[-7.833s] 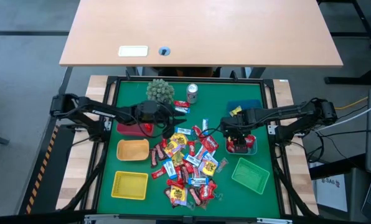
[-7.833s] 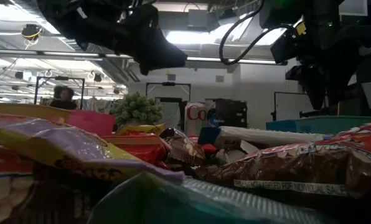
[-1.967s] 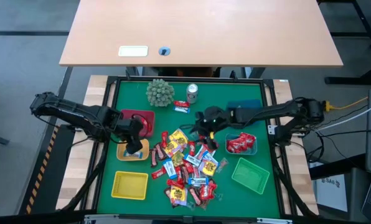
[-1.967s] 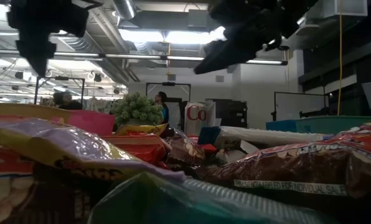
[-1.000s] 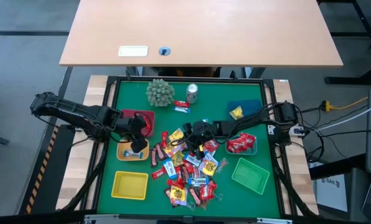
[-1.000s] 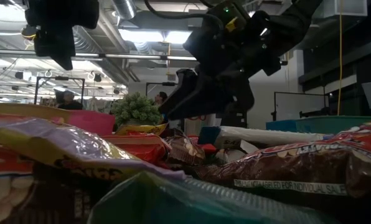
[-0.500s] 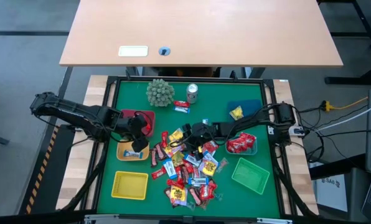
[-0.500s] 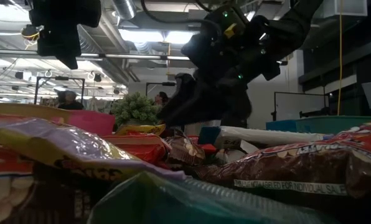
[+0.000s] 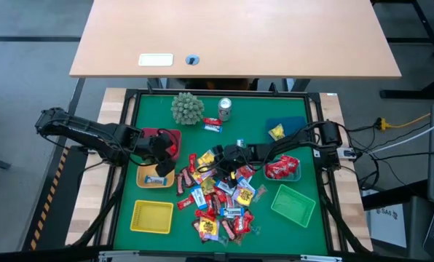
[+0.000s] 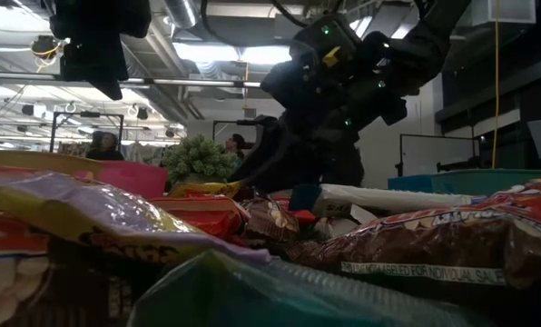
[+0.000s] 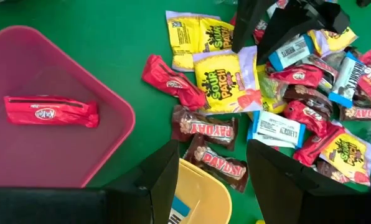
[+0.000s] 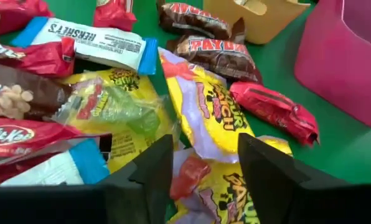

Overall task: Sort candy
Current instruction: Put the yellow candy into the dark blue bin

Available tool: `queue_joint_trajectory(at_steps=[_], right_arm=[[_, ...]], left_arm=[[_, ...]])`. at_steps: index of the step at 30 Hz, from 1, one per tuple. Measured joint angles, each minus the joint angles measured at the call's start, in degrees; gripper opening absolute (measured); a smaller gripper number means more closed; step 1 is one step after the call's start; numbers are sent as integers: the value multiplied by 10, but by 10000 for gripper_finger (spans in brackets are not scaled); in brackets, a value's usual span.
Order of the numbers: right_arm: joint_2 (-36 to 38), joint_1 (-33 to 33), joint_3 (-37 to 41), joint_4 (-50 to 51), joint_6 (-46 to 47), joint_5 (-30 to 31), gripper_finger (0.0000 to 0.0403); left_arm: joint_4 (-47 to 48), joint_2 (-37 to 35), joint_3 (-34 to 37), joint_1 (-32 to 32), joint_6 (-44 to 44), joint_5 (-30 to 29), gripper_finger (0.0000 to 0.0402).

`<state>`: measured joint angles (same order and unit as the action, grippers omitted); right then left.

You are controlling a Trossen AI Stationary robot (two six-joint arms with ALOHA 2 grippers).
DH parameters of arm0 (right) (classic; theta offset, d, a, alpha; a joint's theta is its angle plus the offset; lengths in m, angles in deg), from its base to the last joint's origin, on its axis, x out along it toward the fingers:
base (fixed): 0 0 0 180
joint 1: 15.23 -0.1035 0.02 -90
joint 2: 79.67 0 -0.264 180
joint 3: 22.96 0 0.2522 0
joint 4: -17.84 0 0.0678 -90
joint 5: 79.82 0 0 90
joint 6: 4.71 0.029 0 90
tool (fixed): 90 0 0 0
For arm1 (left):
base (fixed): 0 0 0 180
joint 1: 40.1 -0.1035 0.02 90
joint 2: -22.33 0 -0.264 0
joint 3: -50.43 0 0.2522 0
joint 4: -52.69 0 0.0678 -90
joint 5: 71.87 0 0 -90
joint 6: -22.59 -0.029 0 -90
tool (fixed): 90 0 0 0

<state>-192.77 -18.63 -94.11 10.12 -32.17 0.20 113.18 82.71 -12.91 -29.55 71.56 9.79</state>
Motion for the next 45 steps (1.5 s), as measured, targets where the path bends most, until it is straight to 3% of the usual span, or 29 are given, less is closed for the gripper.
queue_joint_trajectory(at_steps=[14,29,37,45], right_arm=[[0,0,0,1,1,0,5],[25,0,1,34,36,-1,2],[117,14,0,100,37,-4,1],[237,67,0,215,37,-6,0]], left_arm=[[0,0,0,0,0,0,174],[-13,0,0,0,0,-17,174],[-16,0,0,0,0,-22,174],[-60,0,0,0,-44,-73,174]])
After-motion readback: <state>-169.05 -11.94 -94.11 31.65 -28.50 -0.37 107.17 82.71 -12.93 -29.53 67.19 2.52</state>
